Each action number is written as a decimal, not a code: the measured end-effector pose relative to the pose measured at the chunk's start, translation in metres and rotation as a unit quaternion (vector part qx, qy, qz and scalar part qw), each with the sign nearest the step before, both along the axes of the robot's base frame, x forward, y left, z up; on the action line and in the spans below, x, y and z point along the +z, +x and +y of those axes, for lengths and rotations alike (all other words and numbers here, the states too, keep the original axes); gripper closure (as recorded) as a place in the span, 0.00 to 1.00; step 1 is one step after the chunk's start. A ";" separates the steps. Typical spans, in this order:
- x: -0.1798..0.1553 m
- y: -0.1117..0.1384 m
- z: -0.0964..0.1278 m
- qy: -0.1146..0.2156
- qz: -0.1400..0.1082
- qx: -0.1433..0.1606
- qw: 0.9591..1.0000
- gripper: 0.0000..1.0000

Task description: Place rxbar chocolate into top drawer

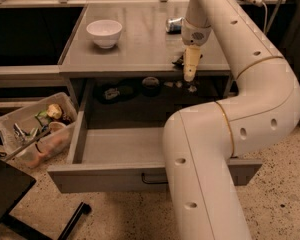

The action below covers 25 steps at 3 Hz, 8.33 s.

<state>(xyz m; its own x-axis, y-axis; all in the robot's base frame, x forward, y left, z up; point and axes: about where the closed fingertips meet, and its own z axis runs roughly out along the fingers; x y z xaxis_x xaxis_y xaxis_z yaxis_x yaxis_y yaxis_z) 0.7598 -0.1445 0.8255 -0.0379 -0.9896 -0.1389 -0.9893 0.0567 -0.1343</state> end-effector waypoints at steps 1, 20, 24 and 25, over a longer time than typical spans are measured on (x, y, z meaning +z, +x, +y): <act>-0.004 -0.001 0.001 -0.001 0.006 0.001 1.000 0.00; -0.011 0.015 0.008 0.007 -0.016 0.001 1.000 0.00; 0.021 0.010 -0.001 -0.018 -0.033 -0.027 0.999 0.18; 0.021 0.010 -0.001 -0.018 -0.033 -0.027 0.999 0.42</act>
Offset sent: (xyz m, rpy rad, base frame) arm 0.0819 -0.0546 0.0780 -0.0569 0.3310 0.0466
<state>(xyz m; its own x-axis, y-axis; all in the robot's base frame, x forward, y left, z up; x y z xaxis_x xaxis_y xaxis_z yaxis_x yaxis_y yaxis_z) 0.7703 -0.1453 0.8463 -0.0832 -0.9907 -0.1078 -0.9741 0.1037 -0.2011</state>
